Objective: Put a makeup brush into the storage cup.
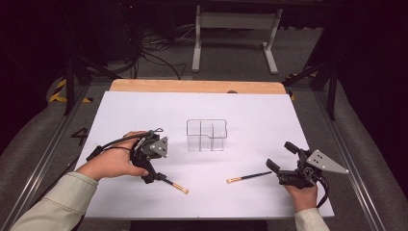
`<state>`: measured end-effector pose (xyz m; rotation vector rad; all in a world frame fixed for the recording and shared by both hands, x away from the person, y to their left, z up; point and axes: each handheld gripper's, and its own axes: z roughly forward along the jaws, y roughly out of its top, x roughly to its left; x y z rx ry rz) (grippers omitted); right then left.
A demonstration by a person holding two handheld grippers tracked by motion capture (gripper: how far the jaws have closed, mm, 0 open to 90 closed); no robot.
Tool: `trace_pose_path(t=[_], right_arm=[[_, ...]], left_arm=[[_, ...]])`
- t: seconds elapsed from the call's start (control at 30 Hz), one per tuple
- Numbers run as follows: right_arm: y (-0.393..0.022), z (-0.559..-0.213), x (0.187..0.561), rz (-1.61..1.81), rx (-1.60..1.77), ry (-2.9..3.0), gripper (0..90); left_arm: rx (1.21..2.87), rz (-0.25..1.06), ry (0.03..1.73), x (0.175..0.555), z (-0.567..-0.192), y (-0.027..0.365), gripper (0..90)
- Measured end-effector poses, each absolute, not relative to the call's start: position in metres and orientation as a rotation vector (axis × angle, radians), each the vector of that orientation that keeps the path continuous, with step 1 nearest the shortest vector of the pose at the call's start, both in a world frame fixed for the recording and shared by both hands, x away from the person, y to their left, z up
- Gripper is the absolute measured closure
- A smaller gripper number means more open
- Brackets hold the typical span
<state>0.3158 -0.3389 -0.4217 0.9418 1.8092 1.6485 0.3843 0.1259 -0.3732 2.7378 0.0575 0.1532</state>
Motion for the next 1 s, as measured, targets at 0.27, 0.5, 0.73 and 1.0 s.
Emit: trace_pose_path(t=[0.27, 0.5, 0.73, 1.0], right_arm=[[-0.339, -0.422, 0.315, 1.655, 0.946, 1.807, 0.5], [-0.34, -0.422, 0.315, 1.651, 0.944, 1.81, 0.5], [-0.34, -0.422, 0.315, 1.652, 0.943, 1.81, 0.5], [-0.34, -0.422, 0.315, 1.654, 0.945, 1.809, 0.5]], left_arm=[[2.743, 0.138, 0.062, 0.384, -0.382, 0.122, 7.8], [2.749, 0.128, 0.068, 0.384, -0.389, 0.12, 8.5], [2.764, 0.109, 0.068, 0.384, -0.399, 0.119, 9.7], [2.769, 0.084, 0.06, 0.384, -0.407, 0.12, 12.1]])
